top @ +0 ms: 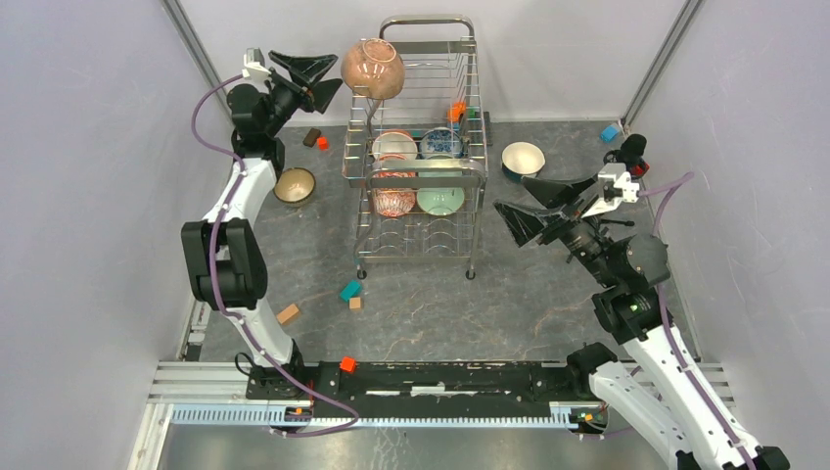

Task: Unload the bowls from the dish rack
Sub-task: Pick up the bowl from the dish rack.

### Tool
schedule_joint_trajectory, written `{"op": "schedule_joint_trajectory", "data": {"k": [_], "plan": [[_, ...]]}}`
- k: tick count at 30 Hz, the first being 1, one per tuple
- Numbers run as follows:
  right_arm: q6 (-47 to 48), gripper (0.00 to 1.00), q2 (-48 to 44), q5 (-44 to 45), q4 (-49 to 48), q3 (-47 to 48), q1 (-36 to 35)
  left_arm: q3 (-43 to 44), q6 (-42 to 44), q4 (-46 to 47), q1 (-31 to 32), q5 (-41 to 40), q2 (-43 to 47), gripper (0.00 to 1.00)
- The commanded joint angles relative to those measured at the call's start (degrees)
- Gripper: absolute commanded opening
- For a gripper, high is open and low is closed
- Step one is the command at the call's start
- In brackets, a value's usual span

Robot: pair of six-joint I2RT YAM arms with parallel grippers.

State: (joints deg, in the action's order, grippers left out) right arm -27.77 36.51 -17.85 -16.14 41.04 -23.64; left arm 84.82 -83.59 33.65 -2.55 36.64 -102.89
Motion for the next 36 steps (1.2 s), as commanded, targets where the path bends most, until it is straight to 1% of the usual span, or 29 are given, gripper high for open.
{"op": "schedule_joint_trajectory", "data": {"k": [1, 5, 8, 13, 17, 19, 22, 26, 32, 36], "plan": [[-0.62, 0.91, 0.44, -0.87, -2.6, -0.68, -0.17, 3.2, -6.63, 8.4, -0.11, 2.54, -1.47, 0.82], [-0.47, 0.91, 0.78, -1.18, -2.8, -0.83, -0.1, 4.97, -7.37, 9.92, 0.73, 4.18, -2.39, 0.8], [-0.12, 0.91, 0.66, -1.03, -2.82, -1.04, -0.14, 6.05, -6.57, 9.24, 1.77, 4.86, -2.44, 0.79], [0.21, 0.91, 0.15, -1.05, -2.69, -1.46, -0.11, 6.15, -7.6, 10.56, 1.79, 5.22, -2.72, 0.73], [0.32, 0.91, -0.28, -1.06, -2.73, -1.84, -0.09, 6.17, -8.49, 11.97, 1.87, 5.5, -2.7, 0.71], [0.29, 0.9, -0.44, -1.22, -2.67, -2.01, -0.1, 6.08, -9.22, 12.69, 1.88, 5.32, -2.84, 0.7], [0.14, 0.9, -0.78, -1.39, -2.83, -2.27, -0.15, 5.92, -11.38, 15.57, 3.58, 5.03, -3.54, 0.66], [-0.33, 0.9, -0.84, -1.78, -3.24, -2.8, -0.16, 6.36, -15.35, 19.94, 4.17, 4.23, -5.12, 0.65], [-0.53, 0.9, -0.78, -2.02, -3.2, -2.63, -0.12, 6.95, -16.07, 20.66, 4.88, 3.65, -6.38, 0.64], [-0.62, 0.9, -0.53, -2.19, -3.28, -2.69, -0.09, 7.84, -17.26, 21.69, 5.06, 3.54, -7.47, 0.59]]}}
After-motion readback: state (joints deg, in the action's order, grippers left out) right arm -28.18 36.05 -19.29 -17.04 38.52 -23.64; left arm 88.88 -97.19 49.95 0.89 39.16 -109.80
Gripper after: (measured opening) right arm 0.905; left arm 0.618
